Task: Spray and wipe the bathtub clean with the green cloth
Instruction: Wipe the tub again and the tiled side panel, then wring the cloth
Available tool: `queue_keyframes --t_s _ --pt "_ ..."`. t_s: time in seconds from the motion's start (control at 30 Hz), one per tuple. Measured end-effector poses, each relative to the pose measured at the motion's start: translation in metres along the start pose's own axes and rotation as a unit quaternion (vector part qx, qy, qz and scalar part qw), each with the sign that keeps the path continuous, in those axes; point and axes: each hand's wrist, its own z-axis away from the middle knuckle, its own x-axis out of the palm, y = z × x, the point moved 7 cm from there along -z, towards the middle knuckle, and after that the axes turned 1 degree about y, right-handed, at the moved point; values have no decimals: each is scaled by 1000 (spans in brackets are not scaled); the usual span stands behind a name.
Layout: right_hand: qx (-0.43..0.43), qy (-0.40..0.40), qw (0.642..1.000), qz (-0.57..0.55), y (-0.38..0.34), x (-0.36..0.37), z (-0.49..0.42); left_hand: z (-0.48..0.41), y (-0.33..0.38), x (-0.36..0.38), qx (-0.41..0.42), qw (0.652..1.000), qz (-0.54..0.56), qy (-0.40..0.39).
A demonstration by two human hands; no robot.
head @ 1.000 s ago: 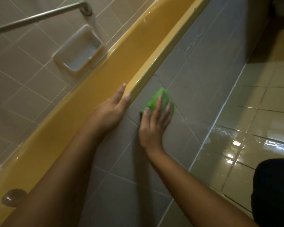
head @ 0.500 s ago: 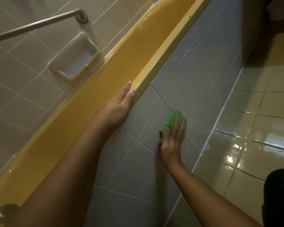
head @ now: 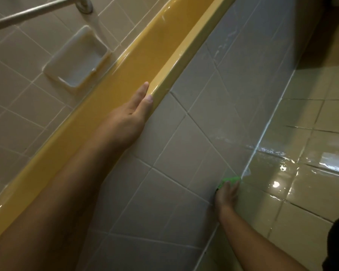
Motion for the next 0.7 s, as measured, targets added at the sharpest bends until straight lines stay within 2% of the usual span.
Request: queue_keyframes --t_s 0.07,0.1,0.2,0.3,0.4,0.5,0.6,0.7 --pt "25 9 1000 -11 -15 2 14 1 4 0 -4 1000 -8 0" --pt "11 11 1000 -13 -27 4 26 1 6 0 -2 1000 -10 0" --pt "-156 -29 986 48 -76 22 86 1 8 0 5 1000 2 -5" --pt "-312 0 949 34 -130 39 140 0 6 -1 3 1000 19 -10" --pt "-452 2 891 24 -195 44 186 2 6 -3 9 1000 28 -7" --pt "-557 -42 829 -12 -245 38 224 3 5 -4 11 999 45 1" --pt "-634 -49 772 10 -262 34 234 4 6 -4 9 997 71 -1" --pt "-670 -62 740 21 -260 29 226 7 5 -4 -1 997 82 -3"
